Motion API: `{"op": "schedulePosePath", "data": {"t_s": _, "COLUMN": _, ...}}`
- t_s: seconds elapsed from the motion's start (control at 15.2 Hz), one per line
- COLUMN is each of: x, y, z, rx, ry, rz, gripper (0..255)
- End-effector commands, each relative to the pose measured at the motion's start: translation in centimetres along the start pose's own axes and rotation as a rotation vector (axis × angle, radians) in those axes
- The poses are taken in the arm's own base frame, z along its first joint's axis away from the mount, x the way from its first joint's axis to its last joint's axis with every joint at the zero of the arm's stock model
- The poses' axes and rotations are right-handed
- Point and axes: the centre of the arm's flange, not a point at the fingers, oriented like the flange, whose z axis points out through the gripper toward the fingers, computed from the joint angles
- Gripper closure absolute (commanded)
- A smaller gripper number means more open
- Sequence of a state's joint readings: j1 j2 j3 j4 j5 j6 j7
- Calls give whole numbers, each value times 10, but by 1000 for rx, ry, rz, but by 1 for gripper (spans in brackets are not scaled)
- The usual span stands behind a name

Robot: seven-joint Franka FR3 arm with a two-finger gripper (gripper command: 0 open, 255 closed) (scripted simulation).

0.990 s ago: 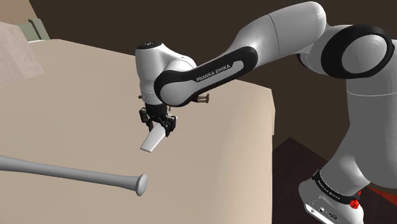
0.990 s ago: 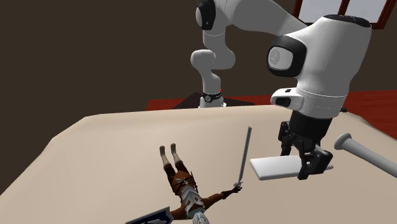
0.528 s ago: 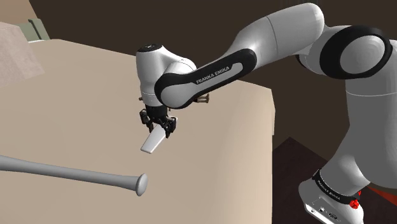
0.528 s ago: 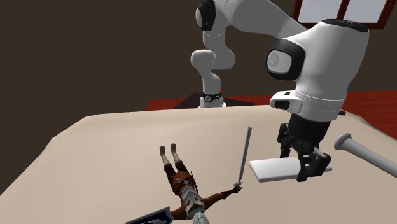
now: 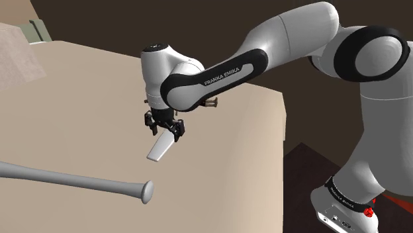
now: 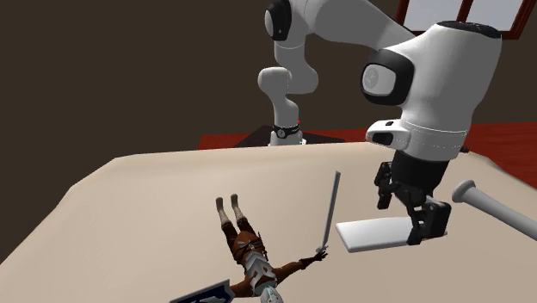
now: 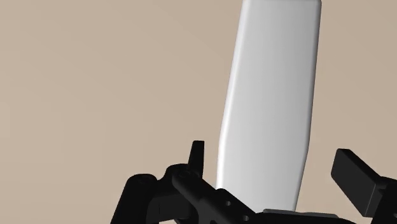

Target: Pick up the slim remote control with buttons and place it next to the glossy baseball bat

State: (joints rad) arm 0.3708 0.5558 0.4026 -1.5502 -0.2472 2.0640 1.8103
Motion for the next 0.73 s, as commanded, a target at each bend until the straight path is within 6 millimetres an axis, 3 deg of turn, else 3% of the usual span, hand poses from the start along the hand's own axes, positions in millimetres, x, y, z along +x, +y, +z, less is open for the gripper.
{"op": "schedulePosePath", "data": {"t_s": 0.0, "x": 0, "y": 0, "z": -21, "rx": 0, "ry": 0, "rz": 0, "gripper": 0}}
{"op": "schedulePosePath", "data": {"t_s": 0.13, "x": 0, "y": 0, "z": -44, "rx": 0, "ry": 0, "rz": 0, "gripper": 0}}
{"op": "schedulePosePath", "data": {"t_s": 0.66, "x": 0, "y": 0, "z": -44, "rx": 0, "ry": 0, "rz": 0, "gripper": 0}}
